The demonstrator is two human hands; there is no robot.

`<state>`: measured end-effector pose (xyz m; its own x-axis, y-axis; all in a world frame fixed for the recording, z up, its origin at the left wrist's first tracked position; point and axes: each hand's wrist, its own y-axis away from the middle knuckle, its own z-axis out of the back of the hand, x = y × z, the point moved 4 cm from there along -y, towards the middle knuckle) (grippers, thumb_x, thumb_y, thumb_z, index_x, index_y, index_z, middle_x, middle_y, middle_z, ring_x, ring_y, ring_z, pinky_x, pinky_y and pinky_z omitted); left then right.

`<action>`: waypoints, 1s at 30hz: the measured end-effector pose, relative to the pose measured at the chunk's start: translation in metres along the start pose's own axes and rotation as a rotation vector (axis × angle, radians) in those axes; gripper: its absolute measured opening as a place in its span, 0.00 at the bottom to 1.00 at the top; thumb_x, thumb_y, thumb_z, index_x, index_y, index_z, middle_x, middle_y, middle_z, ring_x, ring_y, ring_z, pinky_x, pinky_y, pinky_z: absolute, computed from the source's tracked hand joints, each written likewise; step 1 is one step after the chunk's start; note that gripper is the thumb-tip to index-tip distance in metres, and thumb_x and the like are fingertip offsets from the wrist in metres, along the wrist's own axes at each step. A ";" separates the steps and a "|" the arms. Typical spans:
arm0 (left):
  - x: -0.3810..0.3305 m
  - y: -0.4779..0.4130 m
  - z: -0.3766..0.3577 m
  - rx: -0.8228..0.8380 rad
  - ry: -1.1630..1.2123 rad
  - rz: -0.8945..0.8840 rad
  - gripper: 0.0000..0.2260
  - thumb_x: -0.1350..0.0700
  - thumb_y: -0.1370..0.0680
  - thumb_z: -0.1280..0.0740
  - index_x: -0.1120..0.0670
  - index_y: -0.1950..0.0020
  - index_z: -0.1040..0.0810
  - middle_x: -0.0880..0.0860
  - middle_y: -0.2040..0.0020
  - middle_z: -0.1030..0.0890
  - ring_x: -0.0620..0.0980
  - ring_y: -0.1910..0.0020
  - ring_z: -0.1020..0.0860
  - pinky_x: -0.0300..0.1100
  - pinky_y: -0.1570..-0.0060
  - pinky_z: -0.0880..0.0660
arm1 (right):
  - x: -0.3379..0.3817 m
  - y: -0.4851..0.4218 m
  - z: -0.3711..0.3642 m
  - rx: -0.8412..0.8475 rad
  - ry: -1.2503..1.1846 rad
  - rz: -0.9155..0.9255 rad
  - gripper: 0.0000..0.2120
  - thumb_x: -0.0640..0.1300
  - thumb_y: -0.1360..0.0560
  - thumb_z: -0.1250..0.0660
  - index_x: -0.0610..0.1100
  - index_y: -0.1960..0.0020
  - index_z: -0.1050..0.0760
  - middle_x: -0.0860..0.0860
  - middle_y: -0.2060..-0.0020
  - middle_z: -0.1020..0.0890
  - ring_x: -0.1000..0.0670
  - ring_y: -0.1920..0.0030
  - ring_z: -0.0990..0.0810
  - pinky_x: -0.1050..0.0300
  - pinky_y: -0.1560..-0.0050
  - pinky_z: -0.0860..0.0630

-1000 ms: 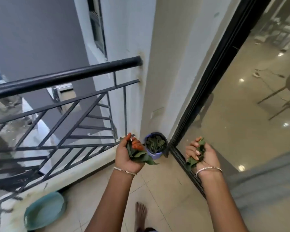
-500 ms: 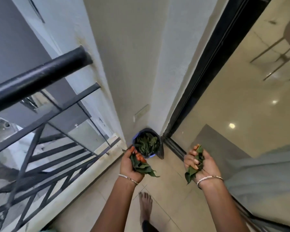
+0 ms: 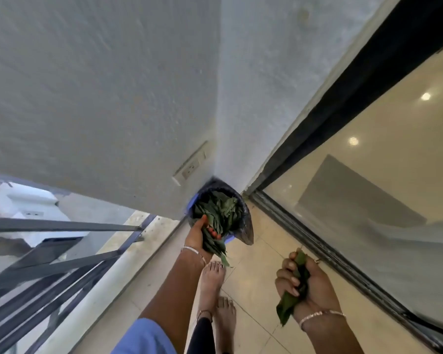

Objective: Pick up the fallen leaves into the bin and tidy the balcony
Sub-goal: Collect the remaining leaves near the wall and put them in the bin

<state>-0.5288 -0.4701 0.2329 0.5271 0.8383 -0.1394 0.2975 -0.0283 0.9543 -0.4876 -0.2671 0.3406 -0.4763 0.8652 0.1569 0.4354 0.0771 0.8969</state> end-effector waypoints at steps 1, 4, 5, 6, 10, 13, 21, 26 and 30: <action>-0.003 -0.019 -0.001 -0.005 -0.024 -0.001 0.09 0.53 0.25 0.30 0.57 0.58 0.25 0.54 0.68 0.24 0.50 0.69 0.25 0.42 0.68 0.24 | -0.003 -0.013 0.006 -0.022 0.010 -0.003 0.08 0.46 0.26 0.41 0.42 0.60 0.31 0.49 0.73 0.31 0.55 0.82 0.37 0.65 0.86 0.41; -0.008 -0.068 -0.004 -0.033 -0.083 0.032 0.17 0.48 0.24 0.30 0.57 0.40 0.24 0.60 0.45 0.20 0.61 0.47 0.22 0.56 0.56 0.24 | -0.014 -0.053 0.026 -0.094 0.046 -0.019 0.11 0.46 0.21 0.44 0.42 0.60 0.31 0.48 0.73 0.31 0.54 0.82 0.37 0.65 0.87 0.41; -0.007 -0.080 -0.007 -0.014 -0.082 0.035 0.19 0.46 0.23 0.31 0.57 0.37 0.24 0.61 0.41 0.21 0.62 0.44 0.22 0.57 0.56 0.24 | -0.018 -0.068 0.034 -0.117 0.060 -0.026 0.13 0.46 0.19 0.45 0.42 0.60 0.31 0.48 0.73 0.31 0.54 0.82 0.38 0.65 0.87 0.42; -0.006 -0.087 -0.011 0.000 -0.084 0.030 0.22 0.46 0.23 0.31 0.56 0.34 0.26 0.62 0.38 0.22 0.64 0.38 0.24 0.58 0.54 0.22 | -0.022 -0.079 0.040 -0.141 0.075 -0.029 0.14 0.47 0.19 0.46 0.42 0.60 0.31 0.48 0.73 0.31 0.54 0.82 0.38 0.65 0.87 0.42; -0.005 -0.110 -0.002 -0.077 -0.118 -0.050 0.22 0.51 0.20 0.34 0.57 0.28 0.30 0.64 0.28 0.35 0.65 0.29 0.37 0.51 0.30 0.38 | -0.036 -0.125 0.053 -0.238 0.168 -0.017 0.13 0.46 0.18 0.45 0.42 0.60 0.32 0.48 0.74 0.32 0.54 0.83 0.39 0.68 0.84 0.43; -0.006 -0.110 0.012 -0.068 -0.157 -0.111 0.21 0.51 0.22 0.31 0.61 0.33 0.26 0.70 0.42 0.23 0.63 0.56 0.18 0.42 0.51 0.21 | -0.040 -0.163 0.051 -0.339 0.321 0.030 0.13 0.44 0.19 0.41 0.44 0.62 0.32 0.50 0.75 0.33 0.55 0.82 0.40 0.67 0.82 0.44; -0.007 -0.089 0.050 -0.142 -0.199 -0.251 0.14 0.59 0.18 0.41 0.59 0.36 0.22 0.59 0.43 0.18 0.53 0.47 0.19 0.47 0.41 0.24 | -0.057 -0.268 -0.015 -0.447 0.780 0.160 0.15 0.57 0.23 0.34 0.44 0.49 0.25 0.43 0.52 0.20 0.44 0.61 0.20 0.55 0.66 0.22; -0.008 -0.078 0.052 -0.141 -0.143 -0.268 0.11 0.60 0.18 0.40 0.58 0.40 0.22 0.57 0.48 0.16 0.54 0.48 0.18 0.49 0.40 0.24 | -0.072 -0.310 -0.045 -0.350 0.940 0.145 0.30 0.55 0.25 0.31 0.38 0.30 0.31 0.42 0.36 0.24 0.39 0.42 0.24 0.46 0.38 0.26; -0.013 -0.077 0.055 -0.166 -0.128 -0.270 0.10 0.61 0.19 0.40 0.58 0.43 0.21 0.57 0.49 0.17 0.54 0.51 0.18 0.49 0.42 0.23 | -0.078 -0.316 -0.039 -0.322 0.896 0.091 0.24 0.47 0.23 0.32 0.40 0.31 0.31 0.42 0.39 0.25 0.42 0.45 0.24 0.44 0.41 0.24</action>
<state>-0.5147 -0.5082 0.1469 0.5458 0.7280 -0.4148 0.3117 0.2831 0.9070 -0.6177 -0.3787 0.0615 -0.9168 0.1500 0.3701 0.3323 -0.2273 0.9154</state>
